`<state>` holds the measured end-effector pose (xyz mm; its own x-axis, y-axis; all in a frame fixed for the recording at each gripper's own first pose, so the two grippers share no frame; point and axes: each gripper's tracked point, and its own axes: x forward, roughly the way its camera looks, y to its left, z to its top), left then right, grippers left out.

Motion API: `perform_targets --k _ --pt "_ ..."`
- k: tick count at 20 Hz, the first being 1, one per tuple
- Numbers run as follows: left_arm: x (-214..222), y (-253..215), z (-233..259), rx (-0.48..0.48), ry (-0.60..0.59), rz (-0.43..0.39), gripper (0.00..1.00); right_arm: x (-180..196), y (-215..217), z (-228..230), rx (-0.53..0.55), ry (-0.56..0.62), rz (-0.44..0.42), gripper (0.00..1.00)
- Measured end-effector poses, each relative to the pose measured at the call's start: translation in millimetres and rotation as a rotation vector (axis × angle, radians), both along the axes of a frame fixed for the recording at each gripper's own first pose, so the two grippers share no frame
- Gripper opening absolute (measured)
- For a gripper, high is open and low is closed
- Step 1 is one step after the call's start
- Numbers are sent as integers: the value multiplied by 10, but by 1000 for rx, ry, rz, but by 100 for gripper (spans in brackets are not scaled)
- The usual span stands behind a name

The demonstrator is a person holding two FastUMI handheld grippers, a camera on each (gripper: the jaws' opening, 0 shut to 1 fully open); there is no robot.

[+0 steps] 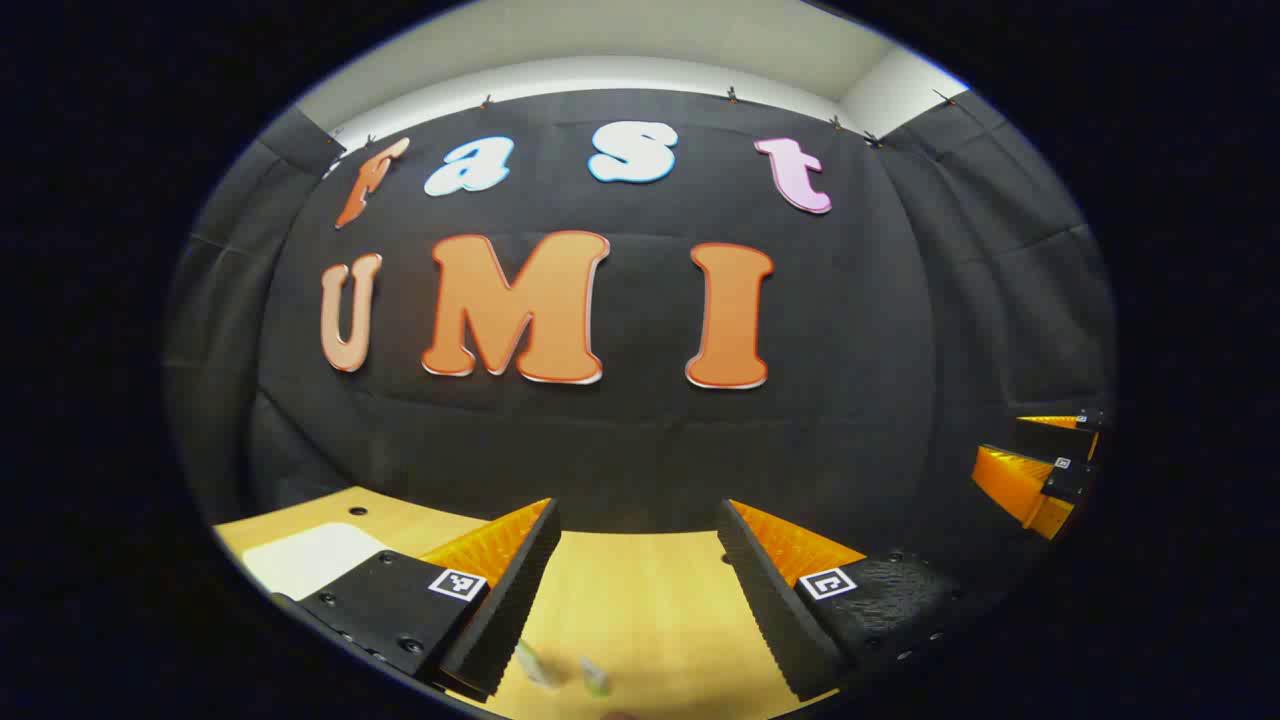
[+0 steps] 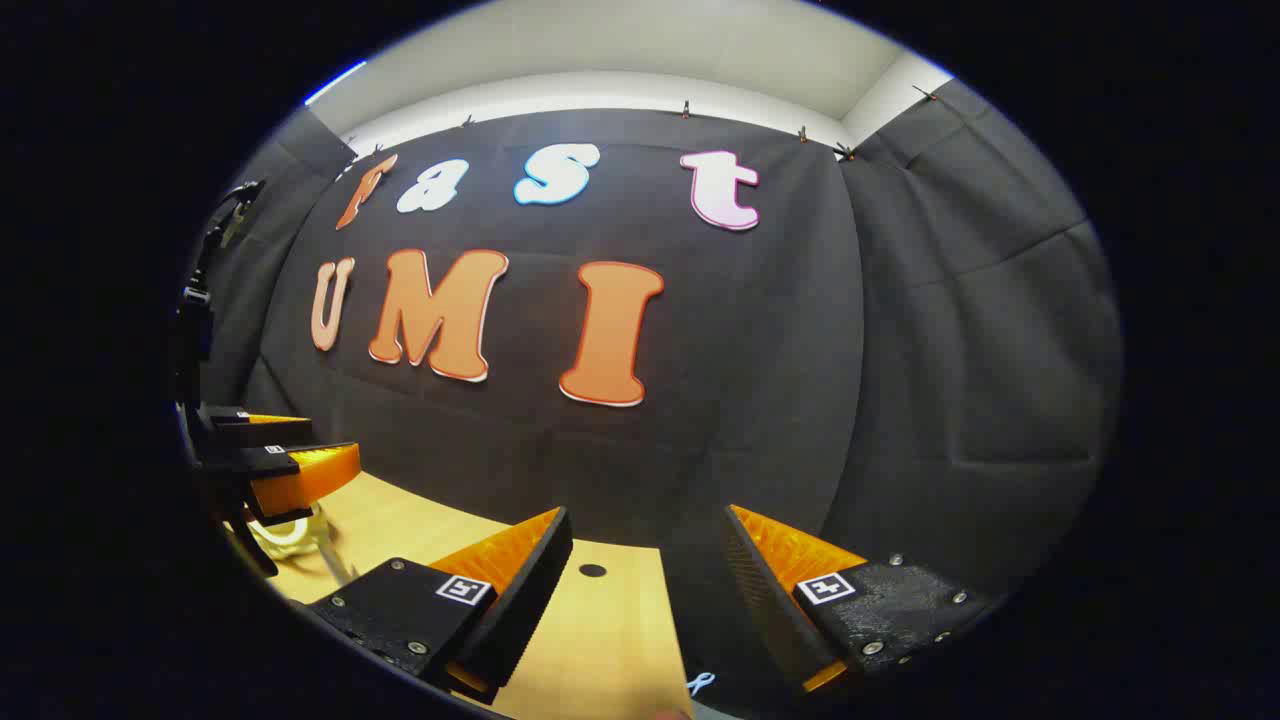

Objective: First open the suitcase, pack the skin care products into it, and then close the suitcase.

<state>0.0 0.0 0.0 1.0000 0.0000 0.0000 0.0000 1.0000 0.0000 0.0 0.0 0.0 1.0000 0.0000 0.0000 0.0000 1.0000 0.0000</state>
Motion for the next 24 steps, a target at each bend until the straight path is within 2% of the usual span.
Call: perform_targets --k 4,8,9,12,13,15,18,19,24 --pt "-65 630 266 37 -6 -9 99 -100 607 355 -9 -6 26 95" --pt "-62 1078 290 30 4 -59 99 -179 1086 483 -15 24 -37 95" --pt "-71 1167 271 35 9 -71 99 -184 1241 468 -11 41 -48 99" --pt "-29 1373 180 20 18 -112 99 -193 1598 433 16 74 -73 92" --pt "-23 1426 163 7 26 -127 99 -191 1696 439 23 81 -87 95" --pt "-8 1551 170 -19 17 -159 99 -179 1835 447 20 93 -116 92" --pt "19 1683 195 10 9 -186 99 -187 2000 485 8 103 -131 99" --pt "20 1693 212 4 2 -204 99 -191 2048 504 5 107 -123 95" --pt "-61 1856 122 22 22 -184 98 -225 2126 572 -11 95 -89 95"
